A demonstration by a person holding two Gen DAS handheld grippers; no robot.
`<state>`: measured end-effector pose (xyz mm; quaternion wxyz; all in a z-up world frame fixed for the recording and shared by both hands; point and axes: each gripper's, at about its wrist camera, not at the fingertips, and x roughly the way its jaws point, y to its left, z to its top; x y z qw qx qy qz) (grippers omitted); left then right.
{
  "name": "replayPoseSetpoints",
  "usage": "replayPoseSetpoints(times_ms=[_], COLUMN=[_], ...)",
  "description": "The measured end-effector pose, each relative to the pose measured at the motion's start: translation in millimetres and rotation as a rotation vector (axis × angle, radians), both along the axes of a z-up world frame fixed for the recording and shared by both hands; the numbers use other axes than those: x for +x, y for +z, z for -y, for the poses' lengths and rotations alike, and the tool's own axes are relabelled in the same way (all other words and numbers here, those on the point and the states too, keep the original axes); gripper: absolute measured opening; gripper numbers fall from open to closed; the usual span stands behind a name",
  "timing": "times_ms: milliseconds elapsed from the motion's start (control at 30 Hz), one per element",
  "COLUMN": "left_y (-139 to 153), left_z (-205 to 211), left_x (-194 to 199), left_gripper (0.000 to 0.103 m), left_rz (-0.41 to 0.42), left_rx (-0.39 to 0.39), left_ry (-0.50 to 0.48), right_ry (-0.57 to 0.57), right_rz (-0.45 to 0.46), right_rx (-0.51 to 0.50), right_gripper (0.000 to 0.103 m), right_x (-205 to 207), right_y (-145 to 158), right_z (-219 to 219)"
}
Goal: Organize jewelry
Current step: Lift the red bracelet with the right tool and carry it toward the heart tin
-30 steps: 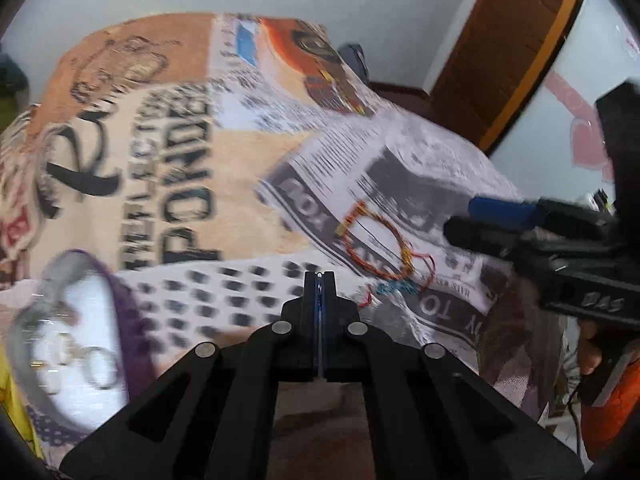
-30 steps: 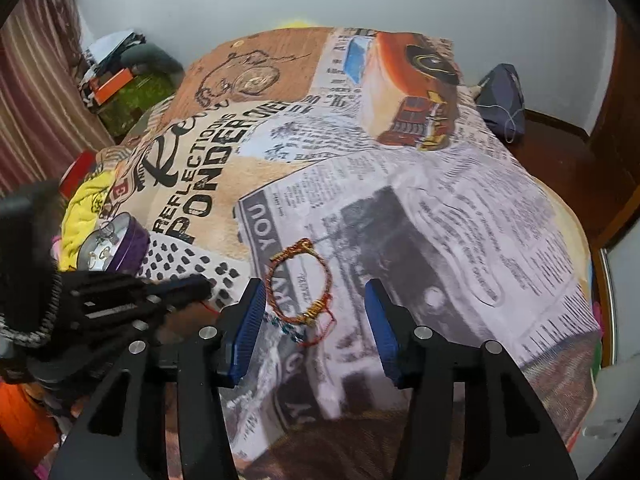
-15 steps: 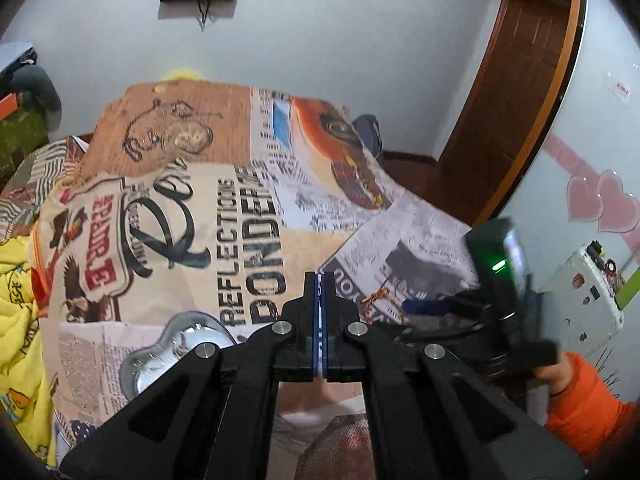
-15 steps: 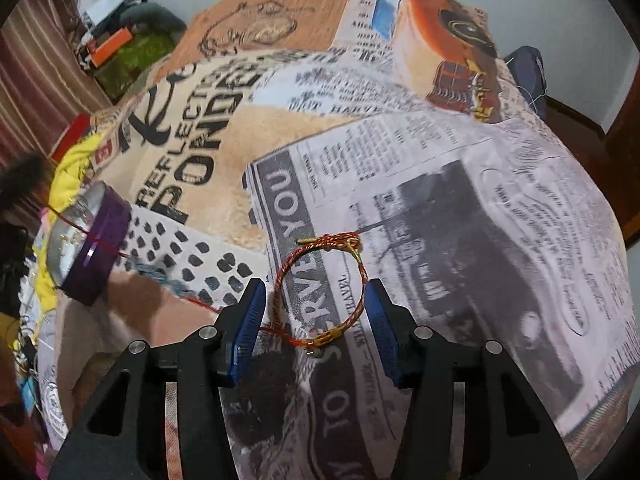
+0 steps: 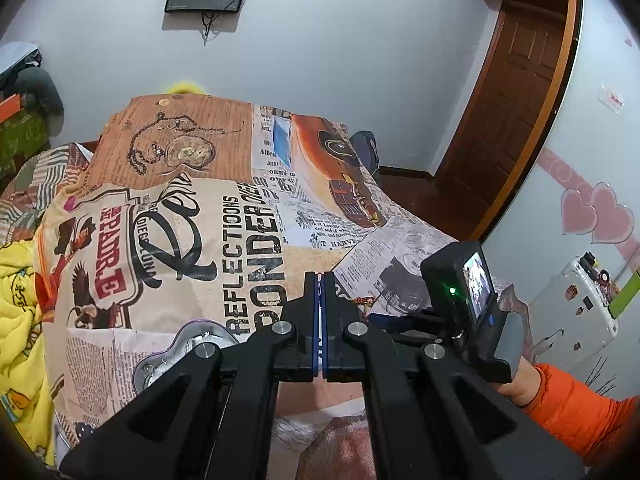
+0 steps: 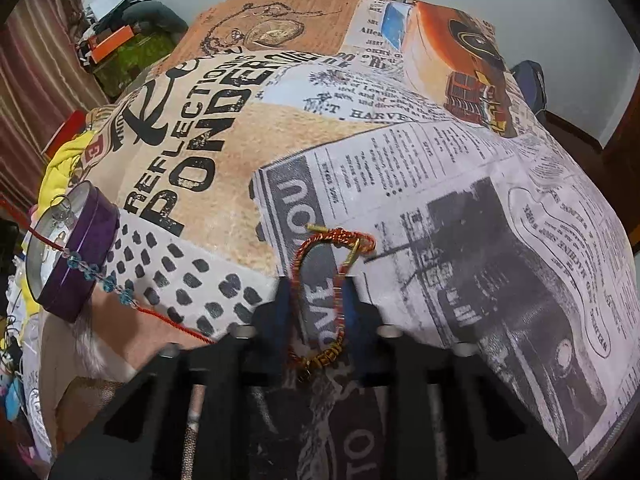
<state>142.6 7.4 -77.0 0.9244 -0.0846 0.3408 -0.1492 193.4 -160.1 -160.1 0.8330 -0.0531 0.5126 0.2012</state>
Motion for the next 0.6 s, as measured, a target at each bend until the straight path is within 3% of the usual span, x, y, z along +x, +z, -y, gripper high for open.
replayPoseSetpoints(times_ms=[300,600], left_y=[9,43], left_z=[-5,-23], left_x=[-6,-20], left_gripper=[0.000,0.000], left_rz=[0.004,0.078], left_rx=[-0.007,-0.018], left_ry=[0.013,0.054], right_ry=[-0.031,-0.035], right_rz=[0.008,0.126], right_rx=[0.019,0.067], right_gripper=[0.007,0.007], right_x=[-4,-26], right_y=[9,64], right_z=[4,6])
